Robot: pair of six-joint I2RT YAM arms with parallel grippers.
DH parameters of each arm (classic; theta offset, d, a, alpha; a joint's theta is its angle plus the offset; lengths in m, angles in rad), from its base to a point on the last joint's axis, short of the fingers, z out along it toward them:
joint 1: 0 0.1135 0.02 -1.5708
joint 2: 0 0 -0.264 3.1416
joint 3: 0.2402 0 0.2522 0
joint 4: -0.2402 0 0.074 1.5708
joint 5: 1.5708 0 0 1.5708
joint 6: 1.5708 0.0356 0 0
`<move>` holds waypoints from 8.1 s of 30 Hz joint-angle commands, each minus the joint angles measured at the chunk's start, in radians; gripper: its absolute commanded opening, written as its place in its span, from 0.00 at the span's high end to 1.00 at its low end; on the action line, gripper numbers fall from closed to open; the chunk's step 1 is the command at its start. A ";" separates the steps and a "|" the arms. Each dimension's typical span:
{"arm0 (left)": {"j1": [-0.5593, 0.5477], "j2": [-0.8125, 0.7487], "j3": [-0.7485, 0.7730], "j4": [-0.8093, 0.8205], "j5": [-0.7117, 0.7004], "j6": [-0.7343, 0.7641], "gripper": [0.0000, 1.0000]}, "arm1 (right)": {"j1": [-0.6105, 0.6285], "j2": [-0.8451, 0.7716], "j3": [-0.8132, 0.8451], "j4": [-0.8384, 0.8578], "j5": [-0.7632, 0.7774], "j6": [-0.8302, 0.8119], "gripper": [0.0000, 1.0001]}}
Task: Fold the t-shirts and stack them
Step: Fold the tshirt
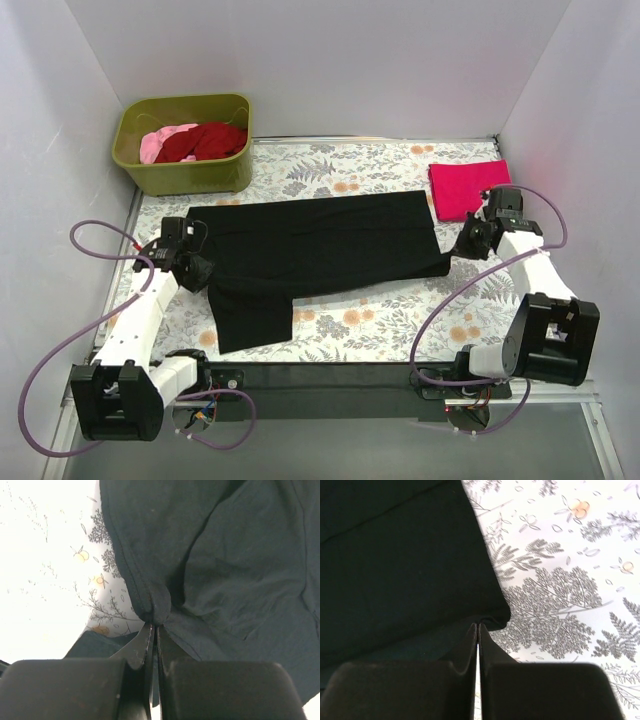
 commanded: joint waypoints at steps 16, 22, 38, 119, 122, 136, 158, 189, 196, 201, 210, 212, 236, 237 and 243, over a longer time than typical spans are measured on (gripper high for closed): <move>0.071 0.146 0.053 0.119 -0.015 0.093 1.00 | 0.054 0.205 0.166 0.091 -0.035 -0.034 0.99; 0.086 0.199 0.061 0.150 -0.007 0.111 1.00 | 0.057 0.252 0.188 0.117 -0.043 -0.025 0.99; 0.104 0.375 0.116 0.238 0.034 0.163 0.97 | 0.075 0.389 0.228 0.166 -0.043 -0.028 0.99; -0.241 0.116 0.044 -0.081 -0.111 -0.146 1.00 | 1.119 0.492 0.300 0.489 -0.072 0.340 0.99; -0.241 0.146 0.101 -0.050 -0.140 -0.117 1.00 | 1.076 0.501 0.353 0.466 -0.084 0.322 0.99; -0.239 0.329 0.277 0.278 -0.191 0.152 0.99 | 0.902 0.654 0.603 0.406 -0.210 0.245 0.99; -0.221 0.535 0.302 0.562 -0.202 0.328 0.96 | 0.859 0.791 0.697 0.462 -0.152 0.268 0.94; -0.196 0.671 0.322 0.716 -0.153 0.366 0.80 | 0.803 0.857 0.674 0.597 -0.214 0.247 0.80; -0.196 0.601 0.342 0.719 -0.122 0.366 0.56 | 0.801 0.797 0.677 0.576 -0.181 0.161 0.65; -0.196 0.526 0.351 0.697 -0.098 0.338 0.32 | 0.803 0.743 0.665 0.571 -0.136 0.106 0.60; -0.196 0.319 0.163 0.579 -0.056 0.182 0.30 | 0.875 0.682 0.666 0.579 -0.162 -0.069 0.59; -0.195 0.297 0.109 0.575 -0.053 0.138 0.39 | 0.899 0.705 0.696 0.579 -0.196 -0.103 0.59; -0.054 0.400 -0.167 0.528 0.079 -0.067 0.61 | 0.922 1.067 0.964 0.579 -0.324 -0.178 0.60; -0.054 0.400 -0.169 0.527 0.079 -0.065 0.61 | 0.913 1.071 0.964 0.581 -0.310 -0.178 0.60; -0.051 0.380 -0.178 0.524 0.076 -0.067 0.61 | 0.835 1.114 1.005 0.593 -0.264 -0.167 0.60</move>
